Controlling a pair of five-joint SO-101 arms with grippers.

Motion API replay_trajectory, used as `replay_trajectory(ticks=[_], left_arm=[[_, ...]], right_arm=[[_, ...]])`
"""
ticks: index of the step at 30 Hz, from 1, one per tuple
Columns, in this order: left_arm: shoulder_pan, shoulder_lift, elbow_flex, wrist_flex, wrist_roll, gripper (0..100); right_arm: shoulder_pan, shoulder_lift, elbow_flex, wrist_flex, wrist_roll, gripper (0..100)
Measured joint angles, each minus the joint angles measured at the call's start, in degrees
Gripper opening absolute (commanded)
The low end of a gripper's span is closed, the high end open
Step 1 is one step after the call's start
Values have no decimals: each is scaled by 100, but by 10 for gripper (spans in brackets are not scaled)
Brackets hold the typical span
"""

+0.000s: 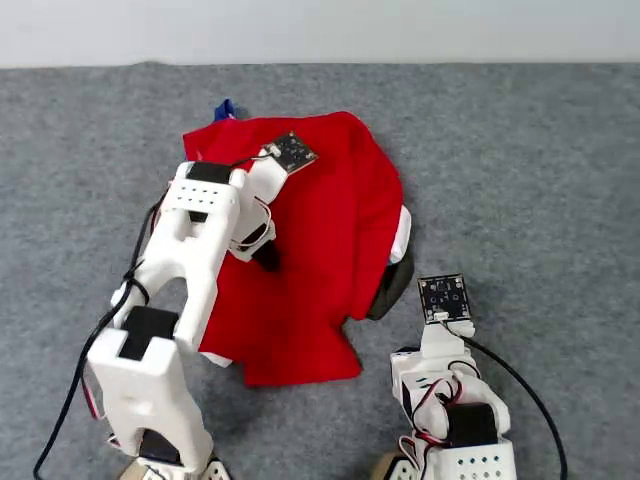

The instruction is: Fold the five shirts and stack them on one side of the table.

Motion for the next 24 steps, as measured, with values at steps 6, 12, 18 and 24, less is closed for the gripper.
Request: replay_trajectory(ticks=[6,12,18,24], left_arm=[[-70,62,-721,730,-44,4],[-835,-26,-1758,1240,273,4],[-2004,-492,-2699,1380,571,4],[-3402,-844,-3305,1407,659,4]], right_arm=[[0,0,0,0,0,9],[0,0,0,0,0,9],[0,0,0,0,0,9],[0,0,0,0,0,9]])
